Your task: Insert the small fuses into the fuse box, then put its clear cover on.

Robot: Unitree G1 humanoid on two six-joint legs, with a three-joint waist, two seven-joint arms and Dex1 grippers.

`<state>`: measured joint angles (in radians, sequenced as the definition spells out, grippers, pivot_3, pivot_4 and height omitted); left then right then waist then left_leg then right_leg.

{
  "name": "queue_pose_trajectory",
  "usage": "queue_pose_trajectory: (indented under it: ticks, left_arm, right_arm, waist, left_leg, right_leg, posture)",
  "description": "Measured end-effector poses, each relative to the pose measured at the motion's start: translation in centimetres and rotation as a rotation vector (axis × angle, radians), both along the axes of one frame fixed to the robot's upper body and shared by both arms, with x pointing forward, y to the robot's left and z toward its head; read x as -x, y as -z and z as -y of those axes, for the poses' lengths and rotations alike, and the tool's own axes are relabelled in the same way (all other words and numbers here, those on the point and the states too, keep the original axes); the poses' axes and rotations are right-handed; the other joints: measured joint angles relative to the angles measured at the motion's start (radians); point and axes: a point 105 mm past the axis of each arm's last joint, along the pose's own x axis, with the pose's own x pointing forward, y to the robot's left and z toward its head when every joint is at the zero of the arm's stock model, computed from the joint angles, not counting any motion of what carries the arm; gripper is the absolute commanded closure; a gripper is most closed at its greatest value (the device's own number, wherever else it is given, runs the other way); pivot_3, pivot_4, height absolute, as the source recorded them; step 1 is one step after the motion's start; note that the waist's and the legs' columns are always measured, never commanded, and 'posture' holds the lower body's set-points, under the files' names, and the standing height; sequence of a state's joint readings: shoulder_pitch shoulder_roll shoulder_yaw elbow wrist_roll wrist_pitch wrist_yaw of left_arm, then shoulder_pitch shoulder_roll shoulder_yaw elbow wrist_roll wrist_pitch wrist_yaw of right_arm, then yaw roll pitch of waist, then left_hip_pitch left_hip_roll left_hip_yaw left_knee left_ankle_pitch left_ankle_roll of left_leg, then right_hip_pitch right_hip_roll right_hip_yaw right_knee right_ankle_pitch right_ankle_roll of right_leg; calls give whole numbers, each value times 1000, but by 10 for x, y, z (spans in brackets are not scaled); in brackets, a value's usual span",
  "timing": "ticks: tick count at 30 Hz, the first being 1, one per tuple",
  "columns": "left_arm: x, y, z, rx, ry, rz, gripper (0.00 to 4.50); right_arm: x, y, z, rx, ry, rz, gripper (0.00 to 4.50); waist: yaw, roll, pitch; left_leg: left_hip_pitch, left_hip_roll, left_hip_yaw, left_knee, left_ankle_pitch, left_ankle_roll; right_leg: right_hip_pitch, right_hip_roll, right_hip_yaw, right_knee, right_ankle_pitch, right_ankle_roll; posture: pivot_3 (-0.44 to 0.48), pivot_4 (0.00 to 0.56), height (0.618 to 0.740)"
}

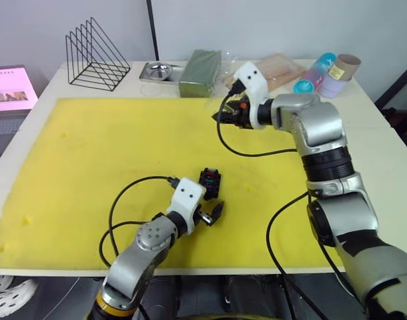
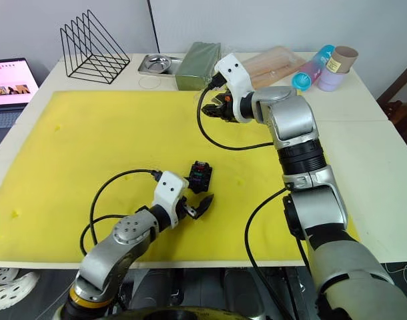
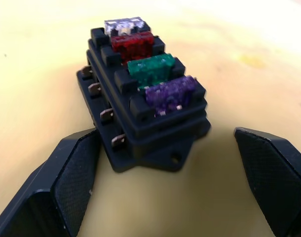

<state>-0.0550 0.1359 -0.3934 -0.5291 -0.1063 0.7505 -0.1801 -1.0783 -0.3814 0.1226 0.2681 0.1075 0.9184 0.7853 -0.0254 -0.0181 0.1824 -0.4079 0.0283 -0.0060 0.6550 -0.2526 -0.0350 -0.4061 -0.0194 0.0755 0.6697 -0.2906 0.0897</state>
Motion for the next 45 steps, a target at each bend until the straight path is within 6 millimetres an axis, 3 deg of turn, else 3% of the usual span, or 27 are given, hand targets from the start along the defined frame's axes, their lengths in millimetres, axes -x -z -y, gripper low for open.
queue_pose_trajectory:
  ticks: [8,11,14,21,26,29,34,38,45]
  left_arm:
    - [-14,1,11,0,-60,20,0]
    - [-16,2,10,-8,-69,24,605]
    - [-19,1,8,-20,-84,32,1552]
    - [-26,0,7,-27,-60,42,1661]
    - [-37,-4,-4,-42,116,56,1661]
    - [-45,-10,-17,-54,260,66,1661]
    - [-49,-14,-33,-105,531,58,1661]
    - [-49,-18,-45,-161,829,59,1661]
    - [-48,-12,-37,-176,1022,104,1661]
  right_arm:
    - [4,-2,-1,2,6,9,2695]
    - [5,-2,3,4,17,14,2695]
    - [7,1,7,5,31,6,2695]
    - [28,2,23,22,30,4,2695]
    - [58,-1,43,95,-23,10,2695]
    - [81,1,42,131,-117,-9,2695]
    - [107,3,34,158,-247,-29,2695]
    - [131,17,13,183,-387,-71,2695]
    - [135,34,-13,200,-444,-111,2695]
  waist:
    - [11,0,0]
    - [11,0,0]
    - [9,0,0]
    - [12,0,0]
    - [6,0,0]
    - [3,1,0]
    - [6,0,1]
    - [8,1,1]
    - [8,0,1]
  left_leg:
    - [0,-1,0,4,0,0]
    - [0,-1,0,4,0,0]
    - [0,-1,0,4,0,0]
    - [-1,-1,-1,5,0,0]
    - [-1,0,0,4,0,0]
    - [-1,2,1,4,0,0]
    - [-2,2,1,3,0,0]
    - [-3,2,2,2,0,0]
    - [-7,2,1,4,0,0]
  right_leg:
    - [2,0,0,0,1,2]
    - [2,0,0,0,1,2]
    - [2,1,0,-1,1,2]
    - [2,1,0,-1,1,2]
    - [2,4,0,-2,1,1]
    - [1,6,0,-3,1,0]
    - [0,7,-1,-4,1,0]
    - [0,7,-1,-5,1,-1]
    - [-4,7,-2,-4,1,0]
  posture:
    - [0,150,740]
    - [0,150,740]
    - [0,150,740]
    - [0,150,740]
    - [0,150,740]
    - [0,150,740]
    - [0,150,740]
    - [0,150,740]
    - [0,150,740]
